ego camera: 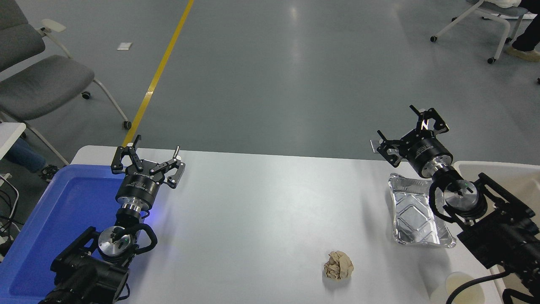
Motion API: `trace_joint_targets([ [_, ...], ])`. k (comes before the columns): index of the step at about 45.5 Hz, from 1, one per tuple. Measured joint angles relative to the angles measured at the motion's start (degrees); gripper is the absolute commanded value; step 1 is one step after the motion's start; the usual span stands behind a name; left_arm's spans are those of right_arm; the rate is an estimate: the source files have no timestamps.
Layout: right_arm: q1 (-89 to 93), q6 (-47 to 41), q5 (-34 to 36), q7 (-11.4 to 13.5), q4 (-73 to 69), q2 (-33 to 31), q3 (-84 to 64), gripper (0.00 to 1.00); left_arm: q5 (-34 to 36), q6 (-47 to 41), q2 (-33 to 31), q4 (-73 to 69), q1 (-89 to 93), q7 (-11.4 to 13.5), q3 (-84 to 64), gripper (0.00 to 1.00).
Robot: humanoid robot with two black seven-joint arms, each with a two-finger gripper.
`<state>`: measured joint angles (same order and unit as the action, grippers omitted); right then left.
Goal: Pick up paper cup place in dustbin
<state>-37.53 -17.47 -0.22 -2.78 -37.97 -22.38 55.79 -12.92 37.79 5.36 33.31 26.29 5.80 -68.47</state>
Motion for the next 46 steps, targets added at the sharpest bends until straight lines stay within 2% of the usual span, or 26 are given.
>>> trace_joint_targets([
  [10,-5.2,0.0,-3.1,2.2,-1.9,-9.4,-4.9,1.0,0.0,0.0,0.0,0.0,0.0,0.0,0.0,0.99],
  [20,-13.4,1.3,-4.3,3.6,-8.5,-21.9,-18.1,1.0,0.0,0.0,0.0,0.0,0.0,0.0,0.0,0.99],
  [27,-24.2,2.1,-4.7,4.0,-15.4,-31.7,-35.0,1.0,0.0,0.0,0.0,0.0,0.0,0.0,0.1,0.99],
  [28,-28.5,2.3,-5.0,4.0,-17.7,-34.3,-40.9,1.0,0.0,0.0,0.0,0.0,0.0,0.0,0.1,0.99],
  [35,-44.4,2.8,-5.7,4.2,-25.2,-40.9,-59.5,1.0,0.0,0.0,0.0,0.0,0.0,-0.1,0.1,0.99],
  [46,-69.1,2.8,-8.9,4.6,-34.7,-45.0,-87.4,1.0,0.0,0.0,0.0,0.0,0.0,-0.1,0.1,0.99],
])
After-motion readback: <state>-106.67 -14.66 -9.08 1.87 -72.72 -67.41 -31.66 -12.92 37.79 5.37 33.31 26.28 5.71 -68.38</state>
